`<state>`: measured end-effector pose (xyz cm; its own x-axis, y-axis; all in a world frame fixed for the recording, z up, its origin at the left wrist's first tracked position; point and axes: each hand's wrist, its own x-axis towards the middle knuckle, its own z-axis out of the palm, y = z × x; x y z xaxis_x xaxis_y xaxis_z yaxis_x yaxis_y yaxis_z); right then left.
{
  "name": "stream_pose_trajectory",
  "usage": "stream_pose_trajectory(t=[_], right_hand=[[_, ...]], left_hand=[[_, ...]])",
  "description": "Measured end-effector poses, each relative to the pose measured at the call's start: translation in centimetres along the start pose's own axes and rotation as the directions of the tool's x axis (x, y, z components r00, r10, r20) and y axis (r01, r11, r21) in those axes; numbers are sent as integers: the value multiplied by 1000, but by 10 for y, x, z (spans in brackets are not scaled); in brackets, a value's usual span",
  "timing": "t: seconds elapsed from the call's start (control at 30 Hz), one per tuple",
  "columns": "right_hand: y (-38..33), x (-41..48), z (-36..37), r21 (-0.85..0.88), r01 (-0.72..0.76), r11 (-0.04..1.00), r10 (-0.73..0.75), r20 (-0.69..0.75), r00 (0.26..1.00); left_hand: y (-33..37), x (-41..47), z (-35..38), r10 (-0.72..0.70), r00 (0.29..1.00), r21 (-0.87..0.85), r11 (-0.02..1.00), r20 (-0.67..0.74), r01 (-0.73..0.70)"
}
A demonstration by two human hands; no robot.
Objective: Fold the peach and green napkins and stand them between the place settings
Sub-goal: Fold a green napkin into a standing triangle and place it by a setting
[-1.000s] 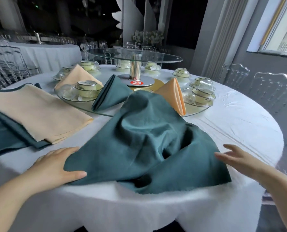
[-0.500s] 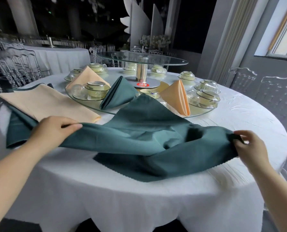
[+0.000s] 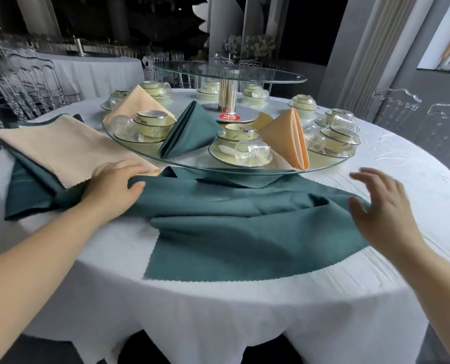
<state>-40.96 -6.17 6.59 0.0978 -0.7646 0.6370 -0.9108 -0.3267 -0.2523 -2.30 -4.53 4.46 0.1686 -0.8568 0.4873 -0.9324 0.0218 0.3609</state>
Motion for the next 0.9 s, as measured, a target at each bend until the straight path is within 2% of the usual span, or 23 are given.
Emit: stream_pose_trajectory(t=[0.07,0.13,0.2,0.27,0.3,0.37,0.43,0.63,0.7,0.77,0.83,0.9], right_hand=[[-30,-17,-2,217,250,944,-245,-47,968],[-57,-37,3,379,398,836,-446,45,894],[-78,-58,13,476,446,758,-584,189,789],[-87,-75,29,467,471,748,-646,352,677],[-88,-82,38,397,515,760,-648,396,651],[-89,-89,53,174,604,778,-612,431,664],[-94,-89,59,125,608,784,-603,388,697],[-95,-93,45,273,614,741,-658,114,744],[-96,-95,35,316,599,735,-654,98,750],[-98,-97,20,412,527,744,-615,113,780],[-101,-99,3,567,378,732,-546,157,823],[-102,-99,-14,697,254,670,-507,180,843]], left_hand=[[23,-19,-2,149,989,-259,955,10,-141],[43,-43,-10,353,934,-362,879,56,-311],[44,-67,-10,521,841,-344,824,148,-450],[37,-91,-9,562,774,-166,826,292,-538],[33,-101,-7,543,774,-72,830,325,-553],[26,-116,-1,503,786,4,841,360,-540],[26,-123,3,515,802,-106,855,304,-508],[41,-127,-14,500,844,-409,823,192,-395],[53,-128,-26,407,899,-544,797,163,-262],[67,-134,-38,316,931,-634,761,183,-134],[79,-137,-50,295,942,-702,705,162,-100],[90,-134,-64,291,951,-728,674,104,-127]])
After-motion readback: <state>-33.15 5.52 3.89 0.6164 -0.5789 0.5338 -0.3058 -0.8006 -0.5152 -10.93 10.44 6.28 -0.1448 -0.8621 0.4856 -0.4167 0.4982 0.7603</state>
